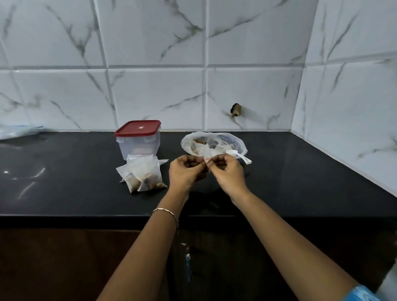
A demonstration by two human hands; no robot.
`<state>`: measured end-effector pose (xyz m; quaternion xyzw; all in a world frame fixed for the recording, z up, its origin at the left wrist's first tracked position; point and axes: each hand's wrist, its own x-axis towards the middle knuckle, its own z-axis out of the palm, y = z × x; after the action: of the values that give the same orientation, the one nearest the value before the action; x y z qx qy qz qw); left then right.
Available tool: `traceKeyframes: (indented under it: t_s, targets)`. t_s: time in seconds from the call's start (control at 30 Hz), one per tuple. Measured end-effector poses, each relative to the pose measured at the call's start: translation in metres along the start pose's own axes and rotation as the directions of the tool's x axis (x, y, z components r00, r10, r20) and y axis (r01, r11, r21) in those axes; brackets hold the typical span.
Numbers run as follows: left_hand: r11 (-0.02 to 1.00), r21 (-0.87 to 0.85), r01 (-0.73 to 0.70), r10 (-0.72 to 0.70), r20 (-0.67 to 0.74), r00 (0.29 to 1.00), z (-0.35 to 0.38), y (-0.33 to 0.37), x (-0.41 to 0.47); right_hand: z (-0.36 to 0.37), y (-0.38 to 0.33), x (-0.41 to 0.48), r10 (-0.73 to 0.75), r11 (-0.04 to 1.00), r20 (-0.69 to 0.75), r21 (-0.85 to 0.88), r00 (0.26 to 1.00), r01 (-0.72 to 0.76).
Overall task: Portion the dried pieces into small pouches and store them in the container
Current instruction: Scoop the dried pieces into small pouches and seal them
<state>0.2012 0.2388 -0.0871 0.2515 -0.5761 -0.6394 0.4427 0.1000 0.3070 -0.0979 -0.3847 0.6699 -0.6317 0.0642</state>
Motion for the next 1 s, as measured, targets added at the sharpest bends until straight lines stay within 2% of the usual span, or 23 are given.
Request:
traceKeyframes:
  t_s: [0.23,0.43,0.63,0.73,0.83,1.0]
  targets:
    - [0.999,0.049,-0.014,0.013,0.019,1.0,-0.001,-0.003,-0.001,0.005,0.004,0.003,0.027,0.999,-0.012,0.021,1.0,-0.026]
    - [0.992,0.114,-0.062,0.071,-0.076,0.995,-0.001,-0.003,-0.002,0.004,0.001,0.0,-0.019,0.995,-0.049,-0.101,0.999,0.014]
    - [0.903,0.385,-0.191,0.262,-0.142,0.955,0.004,-0.004,-0.006,0.005,-0.004,-0.006,-0.137,0.967,-0.064,-0.226,0.989,0.119]
    - [0.843,0.472,-0.257,0.362,-0.145,0.921,0.006,-0.002,-0.01,0.003,-0.006,-0.008,-0.143,0.958,-0.079,-0.26,0.986,0.118]
    - [0.841,0.468,-0.273,0.393,-0.179,0.902,0.006,-0.002,-0.009,0.001,-0.008,-0.009,-0.13,0.959,-0.094,-0.264,0.987,0.101]
    - [0.897,0.379,-0.228,0.339,-0.257,0.905,0.001,-0.003,-0.002,-0.002,-0.012,-0.013,-0.087,0.97,-0.205,-0.242,0.975,0.036]
